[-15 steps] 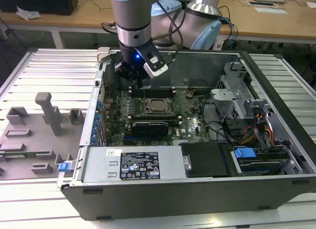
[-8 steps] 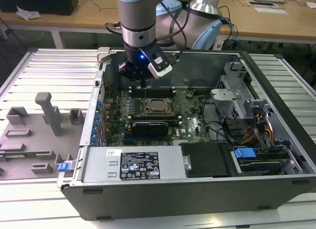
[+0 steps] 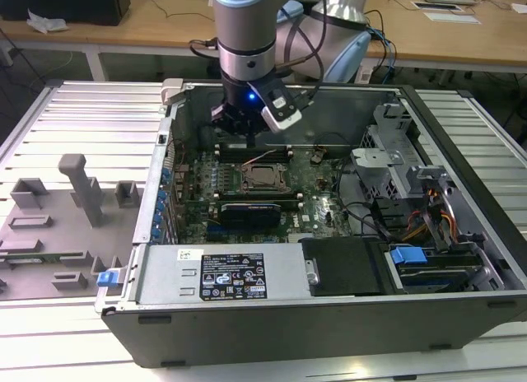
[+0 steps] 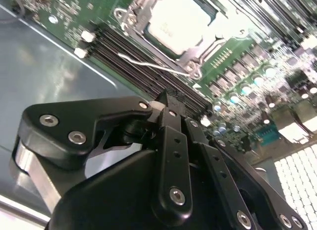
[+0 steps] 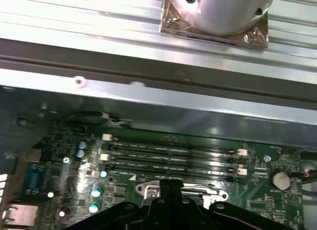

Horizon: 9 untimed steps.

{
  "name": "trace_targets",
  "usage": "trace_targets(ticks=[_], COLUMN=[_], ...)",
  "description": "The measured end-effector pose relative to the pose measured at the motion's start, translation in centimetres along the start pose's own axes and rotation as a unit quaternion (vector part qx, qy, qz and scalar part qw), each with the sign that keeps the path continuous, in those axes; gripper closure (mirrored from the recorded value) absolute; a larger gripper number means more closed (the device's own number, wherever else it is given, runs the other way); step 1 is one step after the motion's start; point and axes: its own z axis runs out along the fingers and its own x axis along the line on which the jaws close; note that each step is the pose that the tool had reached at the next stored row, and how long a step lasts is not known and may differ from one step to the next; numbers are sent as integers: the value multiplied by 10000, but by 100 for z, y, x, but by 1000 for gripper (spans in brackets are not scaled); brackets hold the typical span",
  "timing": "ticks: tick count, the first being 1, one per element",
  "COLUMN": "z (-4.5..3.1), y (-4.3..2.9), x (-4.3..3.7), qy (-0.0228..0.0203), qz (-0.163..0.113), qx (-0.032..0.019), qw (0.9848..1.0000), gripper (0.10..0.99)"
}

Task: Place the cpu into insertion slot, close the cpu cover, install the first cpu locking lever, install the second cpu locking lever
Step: 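Install the first cpu locking lever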

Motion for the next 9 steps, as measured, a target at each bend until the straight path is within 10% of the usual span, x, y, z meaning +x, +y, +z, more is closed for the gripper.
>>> trace_targets(ticks=[9], z=[22], y=[-21], x=[-157], qy=[-7], qz=[29], qx=[2], qw=[10000], gripper=[980])
